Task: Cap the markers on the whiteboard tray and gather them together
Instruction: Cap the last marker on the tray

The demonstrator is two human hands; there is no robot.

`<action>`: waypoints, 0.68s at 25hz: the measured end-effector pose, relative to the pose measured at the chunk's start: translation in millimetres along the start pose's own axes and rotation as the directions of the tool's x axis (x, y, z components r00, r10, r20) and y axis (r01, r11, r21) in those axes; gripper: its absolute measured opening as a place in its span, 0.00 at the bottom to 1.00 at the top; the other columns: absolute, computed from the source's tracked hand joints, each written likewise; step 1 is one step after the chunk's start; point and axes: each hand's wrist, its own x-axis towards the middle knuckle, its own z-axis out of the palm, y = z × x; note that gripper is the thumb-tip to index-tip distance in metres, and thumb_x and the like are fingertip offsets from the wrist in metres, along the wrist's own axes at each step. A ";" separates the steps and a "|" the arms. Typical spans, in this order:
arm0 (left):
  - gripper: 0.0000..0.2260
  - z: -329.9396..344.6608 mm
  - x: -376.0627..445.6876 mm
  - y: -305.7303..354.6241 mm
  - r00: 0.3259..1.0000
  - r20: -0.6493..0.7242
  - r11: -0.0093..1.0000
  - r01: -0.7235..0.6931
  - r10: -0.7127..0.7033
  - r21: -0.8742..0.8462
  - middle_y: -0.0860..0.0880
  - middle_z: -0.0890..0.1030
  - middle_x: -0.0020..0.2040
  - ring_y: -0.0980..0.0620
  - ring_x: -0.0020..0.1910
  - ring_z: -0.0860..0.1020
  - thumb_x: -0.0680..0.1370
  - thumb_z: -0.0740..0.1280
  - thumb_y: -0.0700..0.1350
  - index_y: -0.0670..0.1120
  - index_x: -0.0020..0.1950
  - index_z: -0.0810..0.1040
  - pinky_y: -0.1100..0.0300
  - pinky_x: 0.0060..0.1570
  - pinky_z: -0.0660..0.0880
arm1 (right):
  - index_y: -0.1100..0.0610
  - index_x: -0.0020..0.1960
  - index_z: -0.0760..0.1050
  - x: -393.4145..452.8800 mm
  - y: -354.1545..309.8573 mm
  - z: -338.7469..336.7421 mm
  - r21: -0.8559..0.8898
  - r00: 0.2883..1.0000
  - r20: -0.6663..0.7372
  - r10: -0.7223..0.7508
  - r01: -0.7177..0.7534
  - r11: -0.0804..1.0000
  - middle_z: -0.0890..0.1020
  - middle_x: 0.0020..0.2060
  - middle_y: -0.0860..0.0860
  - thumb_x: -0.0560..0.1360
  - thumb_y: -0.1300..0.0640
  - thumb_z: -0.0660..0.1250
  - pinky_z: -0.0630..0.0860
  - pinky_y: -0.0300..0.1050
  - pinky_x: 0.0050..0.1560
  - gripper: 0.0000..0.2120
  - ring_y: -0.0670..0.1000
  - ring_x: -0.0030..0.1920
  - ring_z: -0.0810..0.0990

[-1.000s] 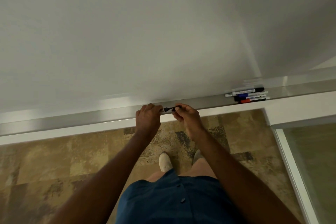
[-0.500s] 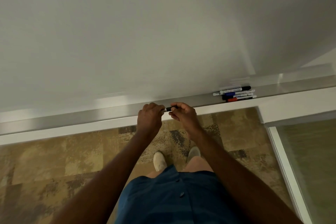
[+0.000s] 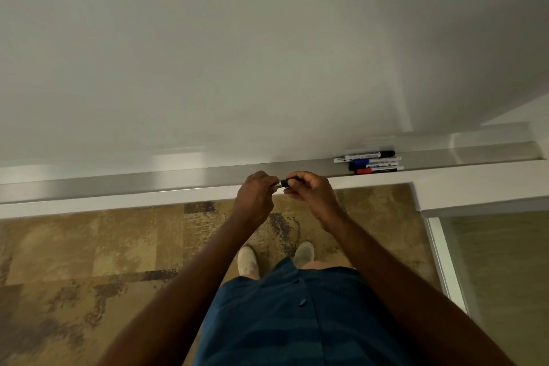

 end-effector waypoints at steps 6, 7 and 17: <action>0.08 17.0 -0.5 14.0 1.000 -0.030 1.000 0.004 -0.004 0.008 0.46 0.81 0.47 0.49 0.44 0.77 0.81 0.66 0.40 0.45 0.55 0.84 0.56 0.40 0.75 | 0.60 0.60 0.80 3.6 0.2 -16.3 -0.015 0.997 0.011 0.082 -0.082 0.997 0.86 0.50 0.56 0.81 0.59 0.68 0.83 0.36 0.44 0.10 0.48 0.44 0.88; 0.08 18.8 -0.4 15.7 0.999 -0.033 0.996 0.039 -0.041 -0.079 0.48 0.83 0.48 0.51 0.44 0.79 0.81 0.67 0.41 0.47 0.56 0.85 0.56 0.42 0.77 | 0.60 0.60 0.79 5.2 -0.4 -14.5 -0.037 0.997 0.006 0.080 -0.080 0.996 0.85 0.51 0.56 0.80 0.58 0.68 0.83 0.37 0.46 0.10 0.48 0.46 0.87; 0.05 29.8 23.9 3.2 0.771 0.407 -0.215 0.346 -0.489 -0.913 0.42 0.86 0.45 0.47 0.46 0.85 0.80 0.68 0.37 0.39 0.51 0.82 0.58 0.49 0.83 | 0.54 0.63 0.79 25.0 7.8 3.5 -0.531 0.963 0.055 -0.263 0.251 0.809 0.81 0.57 0.50 0.80 0.59 0.65 0.72 0.32 0.50 0.13 0.46 0.55 0.79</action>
